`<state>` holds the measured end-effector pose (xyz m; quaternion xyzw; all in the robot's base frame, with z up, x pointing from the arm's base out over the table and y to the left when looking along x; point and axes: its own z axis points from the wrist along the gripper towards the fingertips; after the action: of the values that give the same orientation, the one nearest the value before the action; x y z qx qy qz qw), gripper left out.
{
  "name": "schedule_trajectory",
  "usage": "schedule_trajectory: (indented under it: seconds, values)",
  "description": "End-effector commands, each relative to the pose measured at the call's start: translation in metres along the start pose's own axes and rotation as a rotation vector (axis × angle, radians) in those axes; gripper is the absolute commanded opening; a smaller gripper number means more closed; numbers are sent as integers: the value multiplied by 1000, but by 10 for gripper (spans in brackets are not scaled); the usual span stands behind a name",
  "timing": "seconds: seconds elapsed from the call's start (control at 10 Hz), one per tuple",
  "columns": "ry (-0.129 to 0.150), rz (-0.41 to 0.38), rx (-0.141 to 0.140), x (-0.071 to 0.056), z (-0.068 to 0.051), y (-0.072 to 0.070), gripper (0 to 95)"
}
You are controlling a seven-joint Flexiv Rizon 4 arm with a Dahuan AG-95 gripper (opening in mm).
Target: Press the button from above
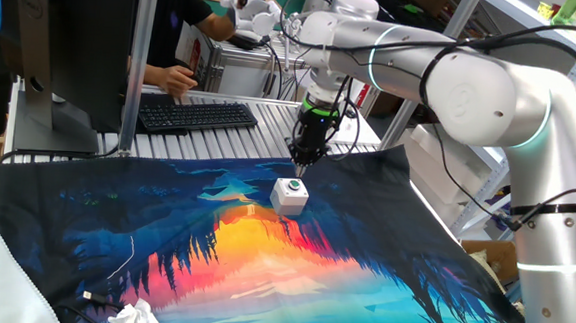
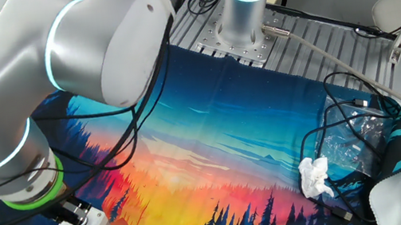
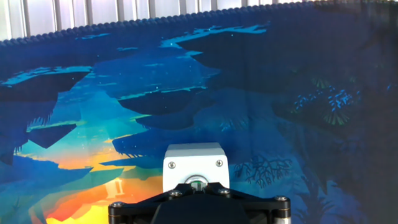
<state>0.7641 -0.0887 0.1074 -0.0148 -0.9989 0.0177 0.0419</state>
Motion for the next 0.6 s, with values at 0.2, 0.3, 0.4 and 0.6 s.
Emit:
schedule_trajectory:
  seconds: [0.2, 0.3, 0.4, 0.6]
  values:
    - [-12, 7, 2, 5, 4, 3, 0]
    - [-10, 6, 2, 5, 5, 3, 0]
    - [-12, 6, 2, 5, 6, 3, 0]
    - [-12, 5, 1, 5, 9, 3, 0]
